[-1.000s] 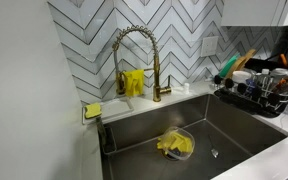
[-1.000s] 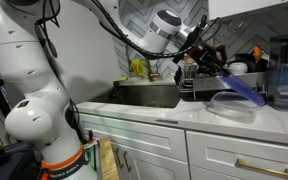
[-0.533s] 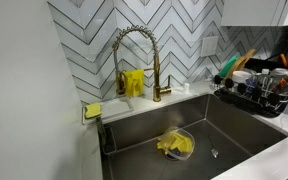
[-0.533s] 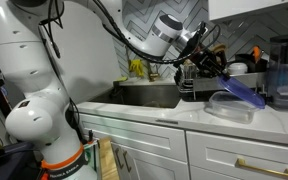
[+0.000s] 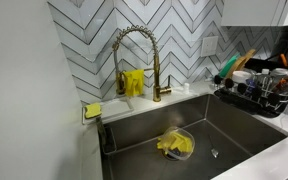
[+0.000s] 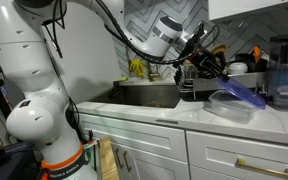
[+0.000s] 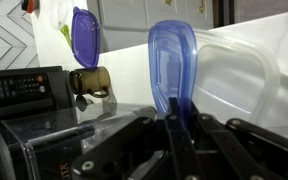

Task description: Remove the clear bowl with a light blue lid from the dishes drying rack and place it on the table, flip the light blue lid on the clear bowl to make it fit the clear bowl top perfectly

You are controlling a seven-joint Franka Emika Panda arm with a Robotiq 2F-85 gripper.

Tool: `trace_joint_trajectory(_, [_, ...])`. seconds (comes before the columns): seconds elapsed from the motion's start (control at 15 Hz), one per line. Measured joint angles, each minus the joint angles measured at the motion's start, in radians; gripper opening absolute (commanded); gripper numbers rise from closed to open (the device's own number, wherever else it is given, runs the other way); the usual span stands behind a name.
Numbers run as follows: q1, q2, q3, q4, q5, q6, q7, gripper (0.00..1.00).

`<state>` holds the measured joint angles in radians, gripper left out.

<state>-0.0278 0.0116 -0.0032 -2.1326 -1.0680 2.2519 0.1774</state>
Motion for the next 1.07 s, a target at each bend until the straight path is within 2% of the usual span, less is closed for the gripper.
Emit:
trace_joint_trajectory(0.27, [0.004, 0.007, 0.001, 0.006, -0.008, -0.029, 0.001, 0.02])
trace_joint_trajectory(0.73, [0.035, 0.01, 0.02, 0.037, -0.107, -0.225, 0.093, 0.02])
trace_joint_trajectory(1.0, [0.065, 0.021, 0.049, 0.061, -0.119, -0.297, 0.127, 0.02])
trace_joint_trajectory(1.07, [0.072, 0.028, 0.056, 0.066, -0.119, -0.303, 0.133, 0.1])
